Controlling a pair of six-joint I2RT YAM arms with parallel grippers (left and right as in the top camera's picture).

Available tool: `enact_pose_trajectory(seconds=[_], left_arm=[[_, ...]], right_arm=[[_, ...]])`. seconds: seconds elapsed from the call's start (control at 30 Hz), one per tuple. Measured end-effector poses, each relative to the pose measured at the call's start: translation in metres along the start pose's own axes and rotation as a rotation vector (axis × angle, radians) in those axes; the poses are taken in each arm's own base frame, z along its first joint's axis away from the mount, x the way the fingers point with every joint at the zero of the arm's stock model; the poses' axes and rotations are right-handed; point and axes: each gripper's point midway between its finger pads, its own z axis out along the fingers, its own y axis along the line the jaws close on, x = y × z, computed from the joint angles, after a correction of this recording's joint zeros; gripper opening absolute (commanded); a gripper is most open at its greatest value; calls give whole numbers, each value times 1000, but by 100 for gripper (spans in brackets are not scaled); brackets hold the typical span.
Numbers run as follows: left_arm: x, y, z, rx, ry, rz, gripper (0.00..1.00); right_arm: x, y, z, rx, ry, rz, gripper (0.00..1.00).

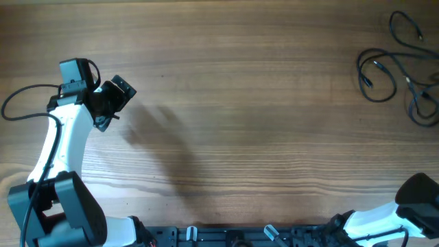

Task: Untangle cables

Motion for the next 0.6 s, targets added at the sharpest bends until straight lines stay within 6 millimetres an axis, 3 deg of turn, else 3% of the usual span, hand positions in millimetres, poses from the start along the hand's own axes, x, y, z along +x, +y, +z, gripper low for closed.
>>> enact_pose_trajectory(seconds=[0.07, 0.13, 0.27, 0.3, 0.33, 0.37, 0.47, 0.6], left_arm=[[0, 0, 0, 0, 0, 0, 100], [0, 0, 0, 0, 0, 0, 100], [0, 0, 0, -1, 0, 0, 100], [0, 0, 0, 0, 0, 0, 100], [0, 0, 0, -1, 1, 0, 100], [0, 0, 0, -1, 0, 0, 100], [0, 0, 0, 0, 1, 0, 100], [0, 0, 0, 0, 0, 0, 100]], right_arm=[[-6, -16, 6, 67, -27, 72, 4], [0, -27, 23, 122, -7, 113, 5], [30, -62, 76, 282, 69, 203, 5], [36, -67, 93, 297, 81, 211, 33], [42, -71, 105, 307, 92, 215, 92], [51, -77, 119, 321, 107, 223, 100], [73, -87, 151, 318, 156, 211, 100], [90, -61, 157, 159, 275, 125, 100]])
